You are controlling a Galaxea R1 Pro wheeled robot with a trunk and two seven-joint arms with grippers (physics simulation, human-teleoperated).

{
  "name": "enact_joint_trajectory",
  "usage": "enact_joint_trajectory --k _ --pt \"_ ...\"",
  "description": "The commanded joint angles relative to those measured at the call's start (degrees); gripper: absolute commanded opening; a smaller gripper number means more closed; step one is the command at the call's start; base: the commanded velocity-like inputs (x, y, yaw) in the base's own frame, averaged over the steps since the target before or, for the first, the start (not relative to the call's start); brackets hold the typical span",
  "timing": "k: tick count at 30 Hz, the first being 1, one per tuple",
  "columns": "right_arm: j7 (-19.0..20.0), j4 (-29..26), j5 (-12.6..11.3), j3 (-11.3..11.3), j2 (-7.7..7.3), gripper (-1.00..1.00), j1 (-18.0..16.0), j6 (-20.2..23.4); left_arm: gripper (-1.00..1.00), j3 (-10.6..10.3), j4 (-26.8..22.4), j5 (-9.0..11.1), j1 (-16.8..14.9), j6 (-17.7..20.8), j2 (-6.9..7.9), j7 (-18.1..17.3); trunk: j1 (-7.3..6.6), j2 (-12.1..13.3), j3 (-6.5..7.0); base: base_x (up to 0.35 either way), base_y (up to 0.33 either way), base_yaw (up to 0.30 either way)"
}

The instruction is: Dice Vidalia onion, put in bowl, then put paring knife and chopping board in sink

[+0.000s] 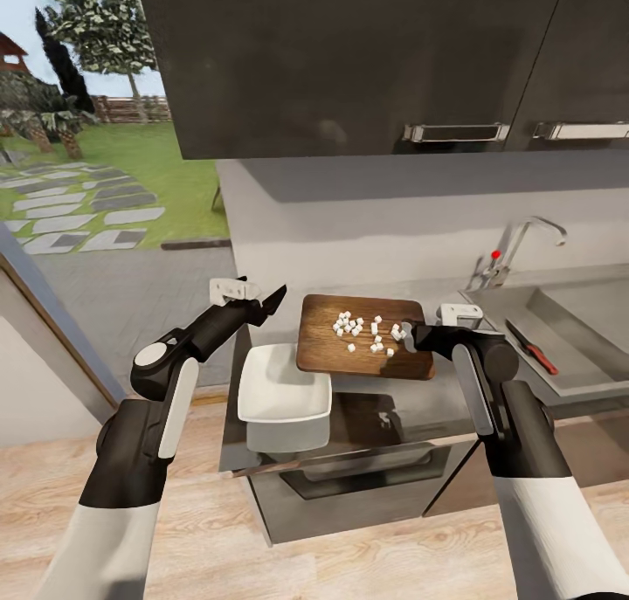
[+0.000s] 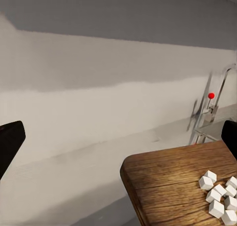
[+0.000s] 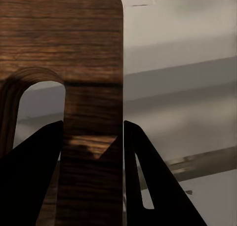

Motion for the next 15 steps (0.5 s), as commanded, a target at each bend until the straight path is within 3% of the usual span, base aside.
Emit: enact_joint_trajectory --k 1,5,7,15 --pt "-0.6 0.0 -0.7 0.1 -0.06 -1.00 -0.1 0.2 1.00 0.1 0.0 0.6 -0.1 0.5 -0.03 0.0 0.03 -0.1 -0.12 0.000 0.000 0.000" --pt "-1.4 0.0 -0.7 0.1 -0.06 -1.00 0.0 0.2 1.00 0.1 0.0 0.5 -0.1 0.5 -0.03 0.0 0.03 -0.1 -0.12 0.000 0.000 0.000" --pt "-3.7 0.0 -0.7 0.1 -0.06 -1.00 0.0 0.2 1.00 0.1 0.0 0.6 -0.1 0.5 -0.03 0.0 0.03 -0.1 -0.12 0.000 0.000 0.000" --pt "-4.9 0.0 -0.7 0.1 -0.06 -1.00 0.0 0.1 1.00 0.1 0.0 0.6 -0.1 0.5 -0.03 0.0 0.03 -0.1 -0.12 0.000 0.000 0.000"
